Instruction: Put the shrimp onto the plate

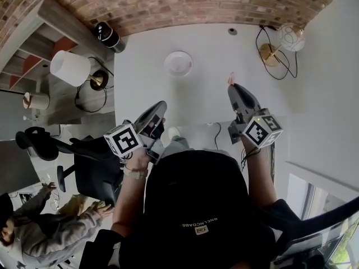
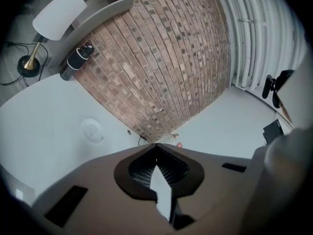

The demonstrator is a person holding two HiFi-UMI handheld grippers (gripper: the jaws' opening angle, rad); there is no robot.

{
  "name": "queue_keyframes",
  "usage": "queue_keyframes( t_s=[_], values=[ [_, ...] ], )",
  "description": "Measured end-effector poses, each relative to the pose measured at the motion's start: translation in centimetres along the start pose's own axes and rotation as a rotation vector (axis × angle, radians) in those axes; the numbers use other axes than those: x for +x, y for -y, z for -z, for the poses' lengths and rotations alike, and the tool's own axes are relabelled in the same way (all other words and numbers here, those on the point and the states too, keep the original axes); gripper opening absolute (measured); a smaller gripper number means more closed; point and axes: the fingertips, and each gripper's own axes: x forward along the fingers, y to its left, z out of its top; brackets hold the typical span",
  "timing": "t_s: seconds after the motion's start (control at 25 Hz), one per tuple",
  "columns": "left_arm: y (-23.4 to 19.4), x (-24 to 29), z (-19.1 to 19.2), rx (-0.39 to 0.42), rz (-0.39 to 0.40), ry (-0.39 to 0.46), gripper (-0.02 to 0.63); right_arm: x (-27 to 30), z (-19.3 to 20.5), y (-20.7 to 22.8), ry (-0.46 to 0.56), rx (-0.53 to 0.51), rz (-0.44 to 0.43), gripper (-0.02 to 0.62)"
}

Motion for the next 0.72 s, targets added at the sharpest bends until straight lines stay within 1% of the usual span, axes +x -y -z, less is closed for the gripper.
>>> queue_keyframes(
  t_s=[0.16,0.44,0.6,0.72],
  values=[
    [-1.7,0.1,-1.7,-0.029,0.012,-0.013,0.005,2.1,0.1,-0.6,-0.011,-0.004,0.024,0.041],
    [-4.6,-0.2,-4.8,-0.038,0.039,-0.025,0.003,5.6,0.7,-1.7,-0.011,-0.01,0.056,0.041],
    [-6.1,-0.6,-6.3,-0.05,0.043,-0.046,0.004,7.8,1.1,-2.7,-0.011,-0.006,0.072,0.041],
    [-6.7,-0.5,-7.6,-0.047,0.071,-0.055,0.005,9.2,1.5,-3.3,-0.013,-0.009,0.085,0.041]
  ],
)
